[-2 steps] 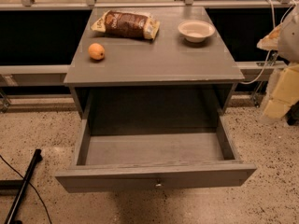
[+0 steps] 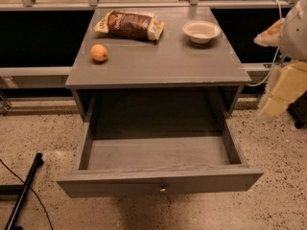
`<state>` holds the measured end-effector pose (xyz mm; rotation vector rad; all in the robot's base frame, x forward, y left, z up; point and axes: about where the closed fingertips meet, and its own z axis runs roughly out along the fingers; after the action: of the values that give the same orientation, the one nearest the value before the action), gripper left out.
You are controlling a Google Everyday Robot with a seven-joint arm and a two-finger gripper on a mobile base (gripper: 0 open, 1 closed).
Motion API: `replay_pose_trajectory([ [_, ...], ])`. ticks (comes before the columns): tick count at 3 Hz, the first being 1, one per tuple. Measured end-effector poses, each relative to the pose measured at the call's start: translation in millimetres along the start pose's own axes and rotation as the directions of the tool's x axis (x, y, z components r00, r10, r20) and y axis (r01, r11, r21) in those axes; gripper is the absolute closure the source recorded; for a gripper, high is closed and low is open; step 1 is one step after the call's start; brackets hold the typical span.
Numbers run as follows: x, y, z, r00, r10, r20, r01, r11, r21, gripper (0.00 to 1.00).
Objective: Place orange into top drawer
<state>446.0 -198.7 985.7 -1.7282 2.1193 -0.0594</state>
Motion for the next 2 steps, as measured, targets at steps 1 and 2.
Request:
replay_pose_trajectory([
  [1,-88.9,-31.5,11.2,0.975,-0.108,0.193,0.104,0.9941,0.03,0.0],
  [2,-88.9,-31.4,11.2,0.975,-0.108,0.193,0.104,0.9941,0.03,0.0],
])
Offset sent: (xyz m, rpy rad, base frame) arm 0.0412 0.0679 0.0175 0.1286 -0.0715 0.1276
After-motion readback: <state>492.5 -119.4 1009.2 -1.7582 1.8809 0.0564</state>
